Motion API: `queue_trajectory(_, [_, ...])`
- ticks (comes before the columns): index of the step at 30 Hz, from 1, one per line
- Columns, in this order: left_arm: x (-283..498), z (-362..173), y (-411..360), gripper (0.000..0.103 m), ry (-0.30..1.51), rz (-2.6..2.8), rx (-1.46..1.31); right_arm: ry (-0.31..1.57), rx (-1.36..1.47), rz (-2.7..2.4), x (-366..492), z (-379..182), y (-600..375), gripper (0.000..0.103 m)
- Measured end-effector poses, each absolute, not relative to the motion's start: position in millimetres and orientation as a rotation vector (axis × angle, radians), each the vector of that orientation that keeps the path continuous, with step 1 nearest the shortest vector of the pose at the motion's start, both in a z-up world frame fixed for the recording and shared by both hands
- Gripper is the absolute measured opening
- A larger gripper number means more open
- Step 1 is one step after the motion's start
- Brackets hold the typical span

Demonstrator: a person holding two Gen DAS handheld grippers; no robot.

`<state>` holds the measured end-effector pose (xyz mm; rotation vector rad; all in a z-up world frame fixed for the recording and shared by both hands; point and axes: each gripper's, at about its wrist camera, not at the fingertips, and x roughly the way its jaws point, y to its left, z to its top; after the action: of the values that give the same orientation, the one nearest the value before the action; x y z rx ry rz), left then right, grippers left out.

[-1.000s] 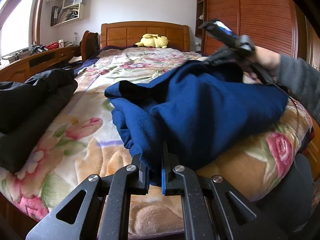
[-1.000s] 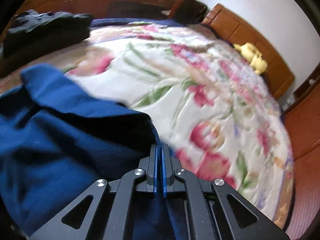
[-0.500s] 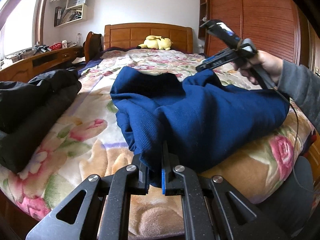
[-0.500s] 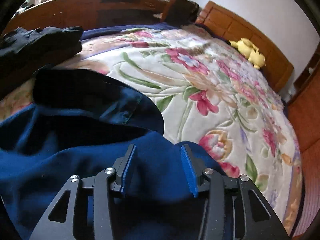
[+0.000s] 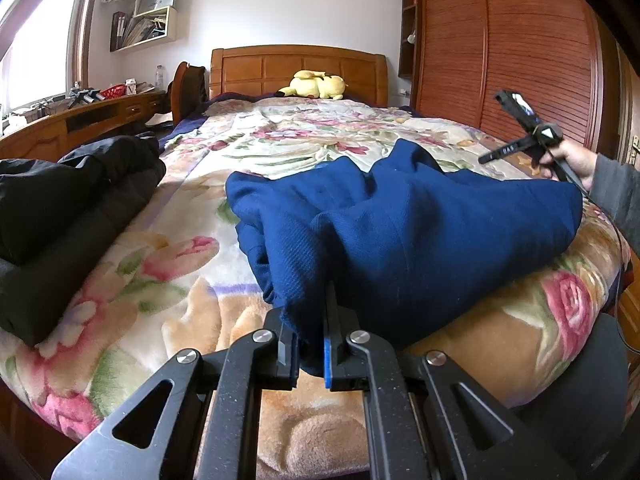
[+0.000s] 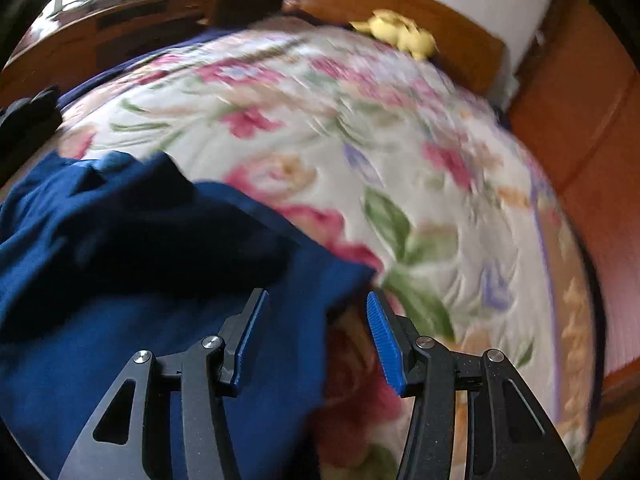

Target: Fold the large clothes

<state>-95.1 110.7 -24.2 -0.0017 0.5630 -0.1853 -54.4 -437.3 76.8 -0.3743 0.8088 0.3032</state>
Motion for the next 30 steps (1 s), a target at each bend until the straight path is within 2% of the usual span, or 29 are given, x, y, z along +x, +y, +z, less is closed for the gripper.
queue_trajectory(7, [-94.3,-23.5,105.9,0.007,0.576,-0.168,0.017,0.957,-0.210,0.376,-3.8,27.7,-453.6,0.052])
queue_trajectory(8, [-94.3,-23.5,105.9,0.007,0.577,-0.168,0.017,0.951,-0.189,0.396,0.7,27.4,-456.3,0.050])
queue_trajectory(9, [-94.1,-23.5,105.7,0.007,0.579,-0.167,0.017,0.946,-0.166,0.434,1.5,27.4,-457.2,0.033])
queue_trajectory(10, [-93.9,-23.4,105.2,0.007,0.580,-0.166,0.018,0.941,-0.156,0.468,0.6,27.7,-456.4,0.011])
queue_trajectory(12, [-94.1,-23.7,105.8,0.007,0.580,-0.166,0.017,0.876,-0.229,0.456,-3.9,31.8,-453.9,0.003])
queue_trajectory(16, [-94.0,-23.3,106.6,0.007,0.581,-0.172,0.008,0.714,-0.244,0.299,-15.9,66.6,-472.9,0.002])
queue_trajectory(21, [-93.7,-23.9,107.0,0.007,0.579,-0.166,0.011,0.782,-0.311,0.293,-14.4,66.0,-472.9,0.002])
queue_trajectory(23, [-93.1,-24.3,106.6,0.007,0.581,-0.168,0.005,0.778,-0.318,0.292,-18.7,69.4,-472.1,0.007])
queue_trajectory(24, [-93.1,-24.5,106.8,0.007,0.581,-0.169,0.004,0.758,-0.329,0.279,-28.5,77.0,-472.0,0.017])
queue_trajectory(25, [-93.3,-24.6,106.6,0.007,0.582,-0.168,0.004,0.734,-0.337,0.276,-36.3,81.1,-471.5,0.035])
queue_trajectory(27, [-93.4,-24.5,106.6,0.007,0.582,-0.168,0.006,0.686,-0.329,0.299,-64.2,94.4,-470.0,0.056])
queue_trajectory(30, [-93.4,-24.6,106.6,0.007,0.581,-0.169,0.002,0.622,-0.324,0.342,-108.2,105.5,-465.7,0.057])
